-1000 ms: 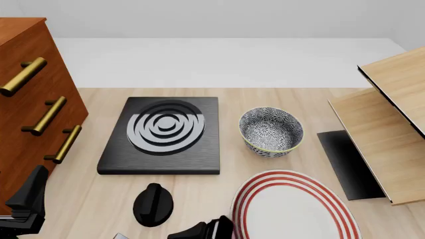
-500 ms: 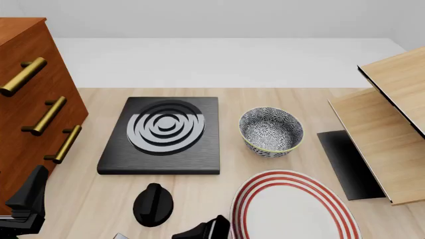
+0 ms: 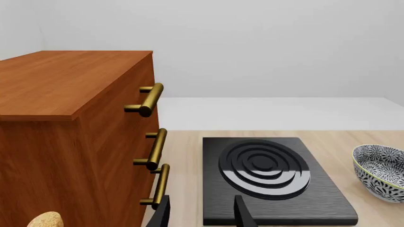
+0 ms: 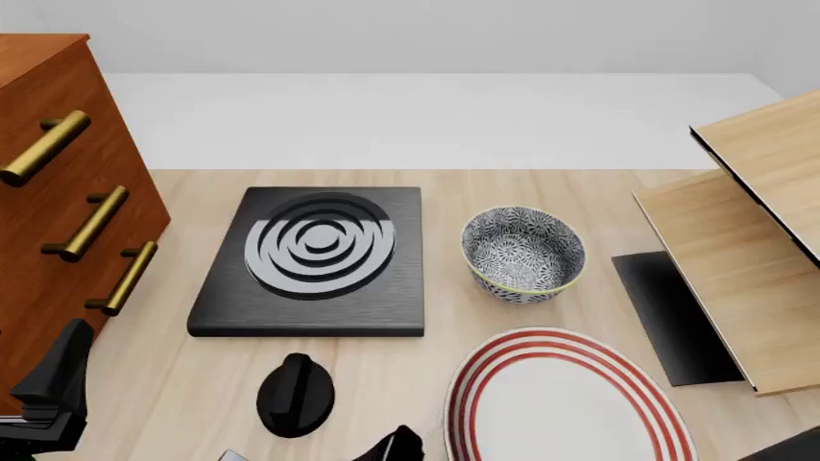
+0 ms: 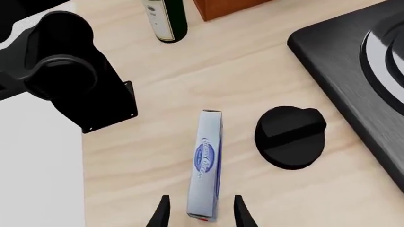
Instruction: Pick up the cream cheese and put it in the bowl.
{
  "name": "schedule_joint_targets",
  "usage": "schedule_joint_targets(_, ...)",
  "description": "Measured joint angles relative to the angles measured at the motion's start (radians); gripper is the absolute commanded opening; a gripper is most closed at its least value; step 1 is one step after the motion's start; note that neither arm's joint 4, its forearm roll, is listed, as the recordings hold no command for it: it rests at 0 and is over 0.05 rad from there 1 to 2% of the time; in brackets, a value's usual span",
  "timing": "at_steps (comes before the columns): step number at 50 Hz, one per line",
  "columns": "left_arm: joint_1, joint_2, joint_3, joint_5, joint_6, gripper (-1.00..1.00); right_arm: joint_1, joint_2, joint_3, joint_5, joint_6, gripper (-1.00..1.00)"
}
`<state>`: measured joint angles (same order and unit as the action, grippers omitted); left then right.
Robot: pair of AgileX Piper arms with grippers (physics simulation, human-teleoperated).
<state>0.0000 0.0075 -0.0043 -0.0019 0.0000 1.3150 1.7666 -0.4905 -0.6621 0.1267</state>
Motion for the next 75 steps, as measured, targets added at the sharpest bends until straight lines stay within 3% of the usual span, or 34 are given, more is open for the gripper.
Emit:
schedule_joint_targets(17, 0.000, 0.000, 0.000, 0.000, 0.000, 1.00, -0.003, 0.042, -0.016, 0.002, 0.022, 1.00)
schedule_joint_targets(18, 0.000, 0.000, 0.000, 0.000, 0.000, 1.00, -0.003, 0.044, -0.017, 0.002, 0.023, -1.00)
schedule_joint_targets(36, 0.000, 0.000, 0.000, 0.000, 0.000, 1.00, -0.019, -0.003, 0.017, -0.013, -0.008, -1.00)
schedule_joint_targets(57, 0.000, 0.000, 0.000, 0.000, 0.000, 1.00, 0.083, -0.252, 0.035, 0.027, -0.065, -1.00)
schedule_joint_targets(66, 0.000, 0.000, 0.000, 0.000, 0.000, 1.00, -0.016, -0.485, 0.074, 0.122, -0.100, -1.00)
schedule_joint_targets(75, 0.000, 0.000, 0.000, 0.000, 0.000, 1.00, -0.170, -0.725, 0.077, 0.293, -0.146, -1.00)
